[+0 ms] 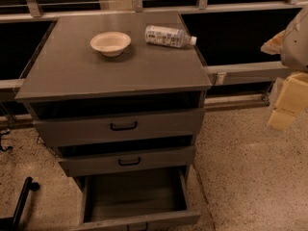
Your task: Place blue plastic bottle into bottom drawer
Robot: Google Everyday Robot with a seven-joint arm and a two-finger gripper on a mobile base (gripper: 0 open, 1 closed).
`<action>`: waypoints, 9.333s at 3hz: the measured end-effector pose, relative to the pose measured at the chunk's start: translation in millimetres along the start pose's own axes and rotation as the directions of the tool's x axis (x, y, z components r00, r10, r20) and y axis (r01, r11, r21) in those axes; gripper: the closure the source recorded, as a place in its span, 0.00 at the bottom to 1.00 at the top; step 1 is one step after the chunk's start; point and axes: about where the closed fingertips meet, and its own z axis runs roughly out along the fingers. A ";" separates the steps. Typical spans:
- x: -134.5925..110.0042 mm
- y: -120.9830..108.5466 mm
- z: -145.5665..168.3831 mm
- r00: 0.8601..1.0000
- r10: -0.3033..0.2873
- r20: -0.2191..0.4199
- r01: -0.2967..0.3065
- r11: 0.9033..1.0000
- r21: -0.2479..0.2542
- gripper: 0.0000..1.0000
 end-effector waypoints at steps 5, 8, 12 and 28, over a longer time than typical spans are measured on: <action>-76.4 -164.6 77.2 0.974 0.037 0.224 -0.068 0.989 0.132 0.00; -108.4 -241.4 115.0 0.958 0.089 0.273 -0.145 0.971 0.191 0.00; -132.8 -324.8 199.6 0.890 0.202 0.408 -0.326 0.909 0.261 0.00; -190.6 -351.7 239.8 0.822 0.247 0.514 -0.346 0.932 0.106 0.20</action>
Offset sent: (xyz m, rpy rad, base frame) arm 0.0713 -0.0070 -0.0100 0.1018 -0.1072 -0.0803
